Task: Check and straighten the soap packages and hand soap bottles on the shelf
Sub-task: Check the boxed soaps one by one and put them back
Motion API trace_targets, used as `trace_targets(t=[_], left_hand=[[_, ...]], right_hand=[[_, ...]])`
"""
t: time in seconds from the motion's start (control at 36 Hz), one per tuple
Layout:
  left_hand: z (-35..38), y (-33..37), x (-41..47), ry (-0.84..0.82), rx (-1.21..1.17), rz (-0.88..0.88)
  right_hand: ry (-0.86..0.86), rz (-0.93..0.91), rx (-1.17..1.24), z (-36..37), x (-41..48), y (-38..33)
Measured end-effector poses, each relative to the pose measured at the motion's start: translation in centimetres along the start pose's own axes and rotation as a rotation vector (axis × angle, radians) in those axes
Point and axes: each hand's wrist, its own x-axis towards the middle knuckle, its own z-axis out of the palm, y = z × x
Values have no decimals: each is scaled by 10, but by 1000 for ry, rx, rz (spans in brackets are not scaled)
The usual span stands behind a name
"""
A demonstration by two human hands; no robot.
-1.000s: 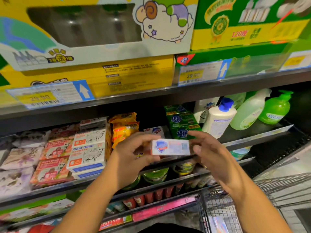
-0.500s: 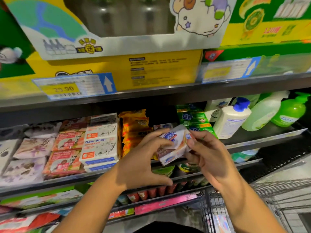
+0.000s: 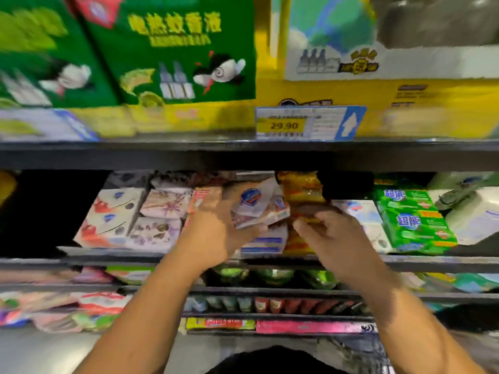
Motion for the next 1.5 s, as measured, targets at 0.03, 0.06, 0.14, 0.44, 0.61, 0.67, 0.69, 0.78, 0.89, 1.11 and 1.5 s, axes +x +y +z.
trace_targets(t=[0.03, 0.06, 0.14, 0.44, 0.61, 0.67, 0.69, 0.78, 0.89, 1.11, 1.5], left_hand=[[-9, -11, -5, -11, 17, -43], [-19, -20, -11, -12, 10, -68], [-47, -57, -31, 136, -72, -102], [-154, -163, -85, 226, 75, -196], [-181, -206, -83, 96, 195, -233], [-187, -213, -78, 3, 202, -213], [-190, -215, -76, -37, 200, -197], [-194, -221, -70, -109, 244, -131], [-193, -225, -67, -138, 178, -47], [-191, -232, -66, -205, 107, -175], [-173, -183, -62, -87, 641, -177]], right_hand=[[-49, -39, -160, 8, 3, -14], [-89, -80, -307, 17, 5, -28], [-171, -143, -535, 39, 11, -66], [-320, -244, -612, 145, 26, -152], [-381, -133, -638, 182, 32, -167], [-393, -109, -642, 187, 30, -171], [-397, -95, -642, 188, 30, -172], [-373, -105, -662, 189, 28, -173], [-320, -160, -638, 192, 29, -166], [-272, -209, -642, 199, 35, -157], [-237, -157, -563, 153, 29, -179]])
